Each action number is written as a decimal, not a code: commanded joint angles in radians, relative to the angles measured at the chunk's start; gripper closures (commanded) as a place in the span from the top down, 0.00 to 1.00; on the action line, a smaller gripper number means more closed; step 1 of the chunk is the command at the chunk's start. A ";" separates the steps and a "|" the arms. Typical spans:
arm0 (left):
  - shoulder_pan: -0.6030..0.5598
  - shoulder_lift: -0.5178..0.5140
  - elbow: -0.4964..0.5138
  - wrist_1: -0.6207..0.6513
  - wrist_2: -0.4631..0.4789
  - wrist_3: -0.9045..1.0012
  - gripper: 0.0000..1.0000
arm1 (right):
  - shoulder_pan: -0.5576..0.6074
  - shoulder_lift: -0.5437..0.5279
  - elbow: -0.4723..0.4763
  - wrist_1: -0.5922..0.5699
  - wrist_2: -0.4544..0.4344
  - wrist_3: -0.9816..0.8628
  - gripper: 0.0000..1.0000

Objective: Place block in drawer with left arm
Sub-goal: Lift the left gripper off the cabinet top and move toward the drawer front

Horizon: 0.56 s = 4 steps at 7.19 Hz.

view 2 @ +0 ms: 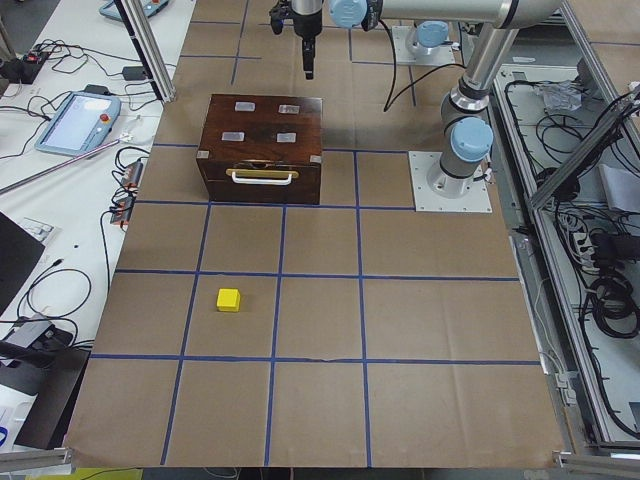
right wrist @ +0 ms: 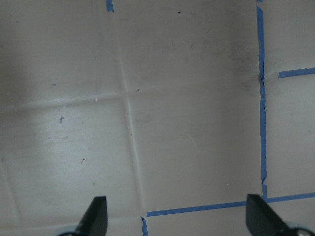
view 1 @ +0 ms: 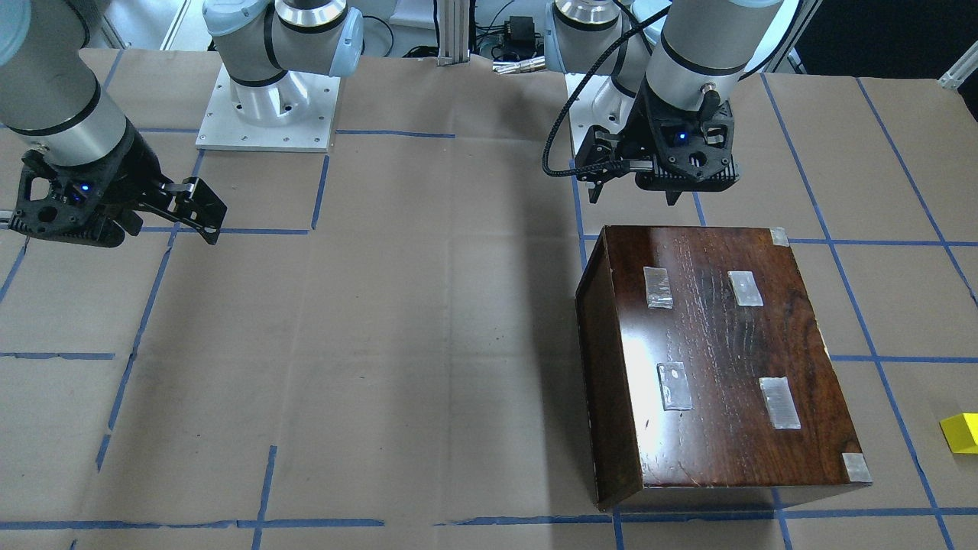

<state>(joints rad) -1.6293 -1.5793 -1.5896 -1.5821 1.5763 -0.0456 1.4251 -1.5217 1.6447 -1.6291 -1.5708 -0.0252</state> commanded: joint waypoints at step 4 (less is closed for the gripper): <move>0.029 0.004 0.006 -0.001 0.004 0.001 0.99 | 0.000 0.000 0.001 0.000 0.000 -0.001 1.00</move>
<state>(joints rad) -1.6167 -1.5772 -1.5854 -1.5822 1.5786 -0.0450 1.4251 -1.5217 1.6459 -1.6291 -1.5708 -0.0254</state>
